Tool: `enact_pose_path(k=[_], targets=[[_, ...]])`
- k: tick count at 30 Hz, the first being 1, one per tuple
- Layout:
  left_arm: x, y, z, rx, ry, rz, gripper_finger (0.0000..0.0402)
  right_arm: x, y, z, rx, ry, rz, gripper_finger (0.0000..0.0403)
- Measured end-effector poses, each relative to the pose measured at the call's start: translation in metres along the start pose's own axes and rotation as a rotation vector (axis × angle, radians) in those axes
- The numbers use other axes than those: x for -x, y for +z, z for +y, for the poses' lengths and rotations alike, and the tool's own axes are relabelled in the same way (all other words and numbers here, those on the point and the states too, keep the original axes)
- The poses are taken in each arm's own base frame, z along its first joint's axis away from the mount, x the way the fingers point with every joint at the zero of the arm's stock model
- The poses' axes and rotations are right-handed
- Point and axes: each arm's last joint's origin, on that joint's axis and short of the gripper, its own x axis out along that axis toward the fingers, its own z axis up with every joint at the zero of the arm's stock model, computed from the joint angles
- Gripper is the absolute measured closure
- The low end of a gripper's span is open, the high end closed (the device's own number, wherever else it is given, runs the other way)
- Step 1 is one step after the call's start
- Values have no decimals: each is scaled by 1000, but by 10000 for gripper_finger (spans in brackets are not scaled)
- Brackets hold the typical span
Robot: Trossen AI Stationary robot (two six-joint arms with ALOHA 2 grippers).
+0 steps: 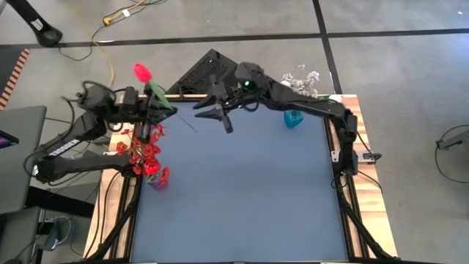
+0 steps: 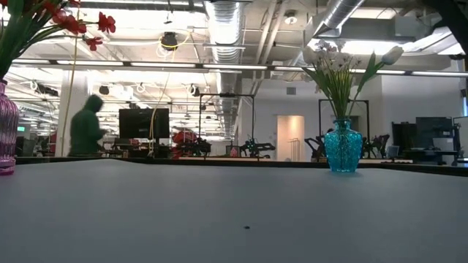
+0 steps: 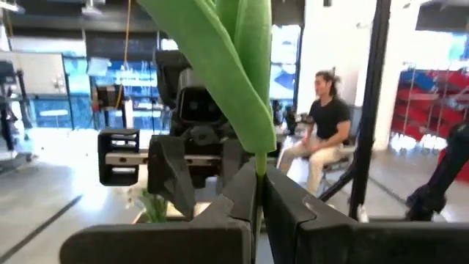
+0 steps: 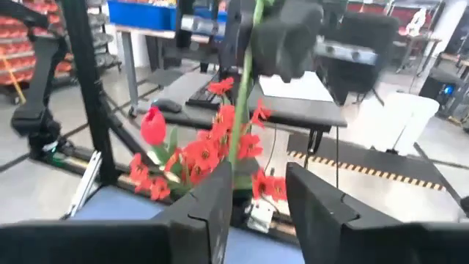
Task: Sort flowers into vase by color
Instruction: Put the red flower into the purple vase
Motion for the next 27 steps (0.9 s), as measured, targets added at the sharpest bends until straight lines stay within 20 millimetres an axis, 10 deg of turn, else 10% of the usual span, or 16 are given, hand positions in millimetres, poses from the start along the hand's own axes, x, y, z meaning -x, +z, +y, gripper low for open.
enact_pose_path(k=[16, 27], targets=[[72, 39, -56, 206, -727, -43, 401, 10, -8, 2, -70, 29, 127, 237], [123, -1, -76, 178, -609, 122, 401, 9, -11, 4, -75, 39, 152, 237]])
